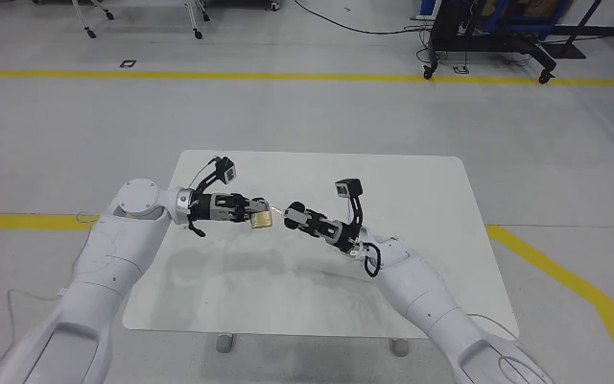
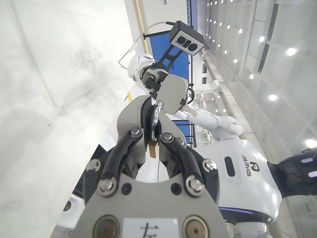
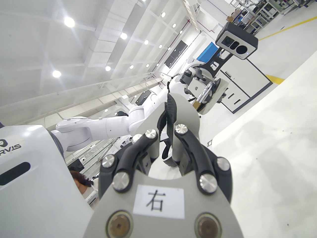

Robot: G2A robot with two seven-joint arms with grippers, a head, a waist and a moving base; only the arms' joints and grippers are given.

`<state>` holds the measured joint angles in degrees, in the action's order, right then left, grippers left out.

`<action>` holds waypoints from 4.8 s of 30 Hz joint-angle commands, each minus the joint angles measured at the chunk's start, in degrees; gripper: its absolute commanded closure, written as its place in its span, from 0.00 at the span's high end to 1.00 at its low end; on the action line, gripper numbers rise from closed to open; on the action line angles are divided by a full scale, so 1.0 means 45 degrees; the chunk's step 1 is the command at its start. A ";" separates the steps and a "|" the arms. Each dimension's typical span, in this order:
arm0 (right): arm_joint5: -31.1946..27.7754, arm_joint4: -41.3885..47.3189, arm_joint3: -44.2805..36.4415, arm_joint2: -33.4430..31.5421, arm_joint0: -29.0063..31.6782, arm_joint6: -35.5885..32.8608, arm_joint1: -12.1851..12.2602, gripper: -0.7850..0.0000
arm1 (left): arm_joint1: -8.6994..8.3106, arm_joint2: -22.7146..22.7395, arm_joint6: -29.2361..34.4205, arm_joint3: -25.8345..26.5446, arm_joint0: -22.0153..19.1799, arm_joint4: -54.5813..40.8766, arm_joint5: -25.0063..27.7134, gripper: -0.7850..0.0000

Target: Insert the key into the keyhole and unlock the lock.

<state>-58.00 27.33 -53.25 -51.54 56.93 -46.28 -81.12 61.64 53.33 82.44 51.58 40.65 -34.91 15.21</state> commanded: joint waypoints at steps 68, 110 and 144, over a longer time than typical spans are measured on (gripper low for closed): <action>1.0038 -0.1024 -0.5024 -0.0894 0.3370 0.5871 0.0230 0.00 | 0.0347 0.0207 -0.6609 0.1946 0.0836 0.1661 -0.6745 0.00; 0.8916 -0.3105 -0.5082 -0.1084 0.3323 0.6565 0.0066 0.00 | 0.0304 0.1506 -0.7674 0.3062 0.1687 0.1791 -0.4687 0.00; 0.7621 -0.8834 -0.6439 -0.0048 0.4647 1.4316 -0.0456 0.00 | 0.0746 0.1948 -1.2041 0.5514 0.4268 0.0514 -0.2063 0.00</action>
<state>-23.46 -12.07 -82.87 -52.46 78.11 16.82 -82.87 64.95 61.92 29.27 75.89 59.35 -32.86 5.47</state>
